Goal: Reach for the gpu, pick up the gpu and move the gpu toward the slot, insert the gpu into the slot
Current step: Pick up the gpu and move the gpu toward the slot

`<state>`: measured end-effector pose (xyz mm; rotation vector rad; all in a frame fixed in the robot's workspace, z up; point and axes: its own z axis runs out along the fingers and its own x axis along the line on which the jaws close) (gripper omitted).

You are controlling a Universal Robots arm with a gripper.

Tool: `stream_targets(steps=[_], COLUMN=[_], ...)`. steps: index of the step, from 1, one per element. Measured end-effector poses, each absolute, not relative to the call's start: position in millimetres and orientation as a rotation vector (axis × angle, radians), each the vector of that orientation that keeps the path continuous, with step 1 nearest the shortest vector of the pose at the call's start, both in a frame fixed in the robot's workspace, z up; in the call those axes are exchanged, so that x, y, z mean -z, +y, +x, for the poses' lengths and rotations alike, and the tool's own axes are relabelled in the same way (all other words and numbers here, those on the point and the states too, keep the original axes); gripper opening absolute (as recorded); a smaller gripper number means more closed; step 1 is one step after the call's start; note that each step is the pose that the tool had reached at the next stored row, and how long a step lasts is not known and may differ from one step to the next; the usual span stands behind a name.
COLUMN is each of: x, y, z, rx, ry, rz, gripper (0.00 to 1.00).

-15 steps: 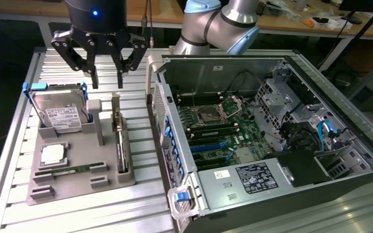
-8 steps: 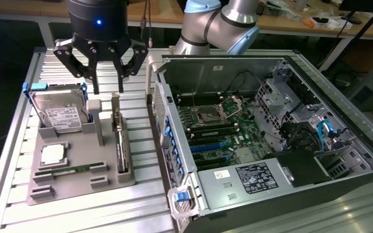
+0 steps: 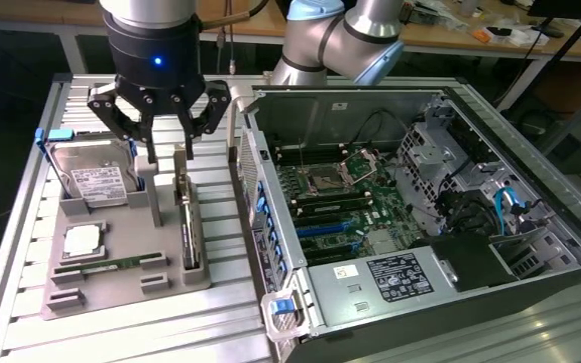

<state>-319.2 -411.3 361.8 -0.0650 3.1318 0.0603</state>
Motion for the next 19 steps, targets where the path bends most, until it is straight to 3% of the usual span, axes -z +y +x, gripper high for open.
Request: stream_targets(steps=[19], x=[-330.9], y=[-426.5], z=[-313.9], rx=[-0.060], ry=[3.131], rz=[-0.100], gripper=[0.48])
